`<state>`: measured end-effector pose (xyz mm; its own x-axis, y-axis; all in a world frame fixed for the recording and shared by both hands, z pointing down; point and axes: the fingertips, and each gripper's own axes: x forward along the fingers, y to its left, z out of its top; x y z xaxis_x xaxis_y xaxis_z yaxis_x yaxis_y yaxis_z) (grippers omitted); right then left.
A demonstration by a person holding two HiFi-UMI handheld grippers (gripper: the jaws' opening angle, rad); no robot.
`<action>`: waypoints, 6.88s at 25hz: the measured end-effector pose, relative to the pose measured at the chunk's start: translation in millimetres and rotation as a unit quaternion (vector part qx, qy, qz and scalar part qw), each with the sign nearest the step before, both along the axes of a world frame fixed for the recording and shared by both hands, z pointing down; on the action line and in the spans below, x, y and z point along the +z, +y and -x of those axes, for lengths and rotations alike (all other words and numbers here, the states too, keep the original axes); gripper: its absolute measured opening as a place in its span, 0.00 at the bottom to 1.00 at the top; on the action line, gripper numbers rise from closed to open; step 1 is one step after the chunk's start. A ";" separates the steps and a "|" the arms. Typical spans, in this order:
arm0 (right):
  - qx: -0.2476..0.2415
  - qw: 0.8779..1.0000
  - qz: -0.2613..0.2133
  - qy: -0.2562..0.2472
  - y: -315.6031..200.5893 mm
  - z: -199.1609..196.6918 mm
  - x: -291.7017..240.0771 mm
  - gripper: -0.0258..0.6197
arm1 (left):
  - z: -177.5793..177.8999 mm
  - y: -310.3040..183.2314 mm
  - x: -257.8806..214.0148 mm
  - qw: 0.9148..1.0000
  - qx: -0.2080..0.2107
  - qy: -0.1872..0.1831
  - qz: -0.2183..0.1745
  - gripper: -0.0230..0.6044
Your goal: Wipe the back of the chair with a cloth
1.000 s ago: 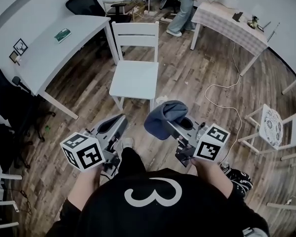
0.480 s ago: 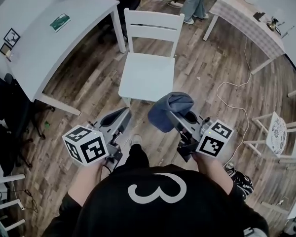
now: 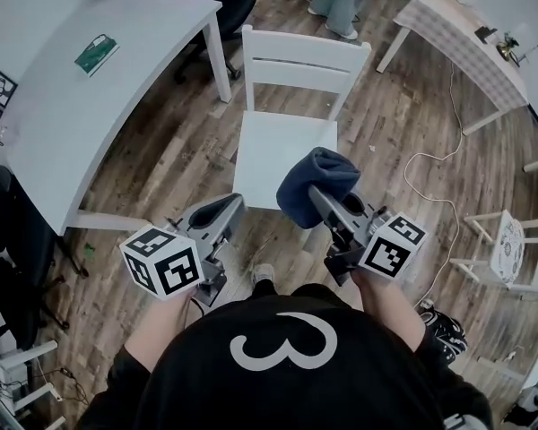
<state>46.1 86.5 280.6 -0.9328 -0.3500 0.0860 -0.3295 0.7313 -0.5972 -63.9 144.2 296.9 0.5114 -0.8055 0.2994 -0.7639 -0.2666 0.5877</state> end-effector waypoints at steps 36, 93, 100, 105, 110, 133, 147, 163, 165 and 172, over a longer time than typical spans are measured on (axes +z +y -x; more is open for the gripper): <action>0.016 0.983 -0.132 0.129 -297.6 135.4 56.2 0.12 | 81.7 -243.3 36.5 0.996 -0.073 0.013 0.040 0.06; 0.211 0.947 -0.094 0.225 -383.6 130.1 141.9 0.12 | 104.9 -273.8 106.0 0.989 0.048 0.057 0.127 0.06; 0.236 0.941 -0.079 0.229 -393.0 88.2 140.4 0.12 | 89.9 -283.9 100.6 0.989 0.063 0.056 0.125 0.06; 0.253 0.936 -0.073 0.231 -399.1 58.5 139.9 0.12 | 76.7 -289.5 99.5 0.988 0.077 0.052 0.124 0.06; 0.273 0.929 -0.066 0.240 -405.9 27.1 142.0 0.12 | 67.4 -292.7 99.5 0.986 0.090 0.050 0.130 0.06; 0.313 0.918 -0.046 0.239 -421.8 -56.6 146.0 0.12 | 53.1 -294.7 101.4 0.984 0.097 0.021 0.149 0.06; 0.191 0.973 -0.058 0.117 -354.3 12.1 146.5 0.12 | 57.5 -286.1 108.5 0.985 0.082 0.051 0.145 0.06; 0.054 0.988 -0.083 0.122 -329.7 189.9 160.3 0.12 | 141.1 -248.9 128.6 0.985 -0.018 0.075 0.156 0.06; 0.057 0.985 -0.090 0.134 -334.0 200.2 164.8 0.12 | 150.8 -245.7 131.2 0.984 -0.029 0.075 0.158 0.06; 0.070 0.980 -0.091 0.164 -347.1 213.4 183.5 0.12 | 171.6 -235.4 135.9 0.982 -0.055 0.078 0.163 0.06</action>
<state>-167.2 -260.6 464.2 -0.8071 -0.5104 0.2968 -0.5867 0.7494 -0.3068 -235.5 -91.3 432.8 0.4874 -0.7329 0.4746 -0.6710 0.0333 0.7407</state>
